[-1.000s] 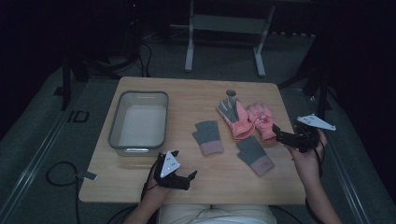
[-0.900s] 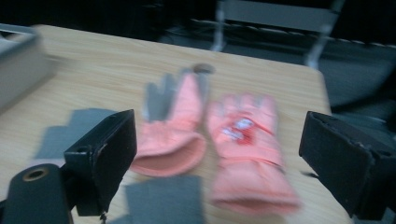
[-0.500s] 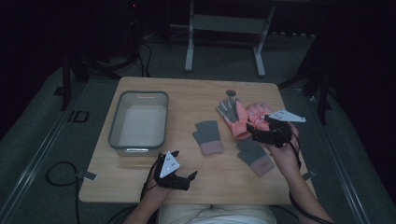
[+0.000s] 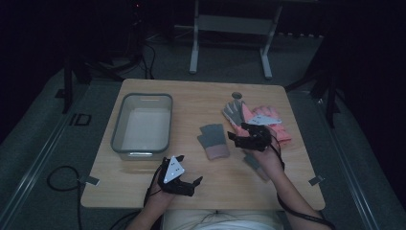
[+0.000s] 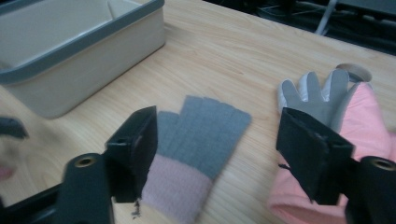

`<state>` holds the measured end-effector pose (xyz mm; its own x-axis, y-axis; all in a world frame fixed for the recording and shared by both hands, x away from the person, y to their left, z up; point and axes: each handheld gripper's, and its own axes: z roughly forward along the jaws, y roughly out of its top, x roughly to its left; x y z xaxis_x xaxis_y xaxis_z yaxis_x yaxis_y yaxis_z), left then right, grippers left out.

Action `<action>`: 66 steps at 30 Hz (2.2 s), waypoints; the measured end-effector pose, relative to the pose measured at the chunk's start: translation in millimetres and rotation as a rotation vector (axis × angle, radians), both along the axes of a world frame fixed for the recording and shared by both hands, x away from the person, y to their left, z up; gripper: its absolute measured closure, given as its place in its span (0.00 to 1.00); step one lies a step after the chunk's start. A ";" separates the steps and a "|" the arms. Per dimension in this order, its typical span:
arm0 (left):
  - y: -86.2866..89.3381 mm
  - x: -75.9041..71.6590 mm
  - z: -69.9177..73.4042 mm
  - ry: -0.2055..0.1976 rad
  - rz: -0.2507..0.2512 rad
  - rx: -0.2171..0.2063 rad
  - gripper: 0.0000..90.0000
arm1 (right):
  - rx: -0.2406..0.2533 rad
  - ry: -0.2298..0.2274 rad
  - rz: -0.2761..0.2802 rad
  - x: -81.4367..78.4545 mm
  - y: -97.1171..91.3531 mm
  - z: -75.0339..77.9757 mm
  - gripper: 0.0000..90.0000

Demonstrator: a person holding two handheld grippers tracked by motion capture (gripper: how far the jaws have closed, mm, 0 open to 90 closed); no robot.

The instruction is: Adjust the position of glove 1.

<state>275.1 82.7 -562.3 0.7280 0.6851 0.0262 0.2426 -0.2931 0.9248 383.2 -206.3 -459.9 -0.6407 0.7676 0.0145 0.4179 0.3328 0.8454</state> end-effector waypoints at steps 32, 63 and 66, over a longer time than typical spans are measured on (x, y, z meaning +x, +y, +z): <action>3.4 -0.1 0.0 0.010 -0.005 -0.026 0.00 | -0.238 0.224 0.051 63.6 69.9 -82.3 0.85; 2.8 -0.8 -0.1 -0.005 0.013 -0.025 0.00 | 0.053 0.252 -0.237 -65.9 23.8 -46.5 0.96; 2.8 -0.8 -0.1 -0.005 0.010 -0.026 0.00 | 0.038 0.294 -0.232 -64.7 28.8 -61.6 0.96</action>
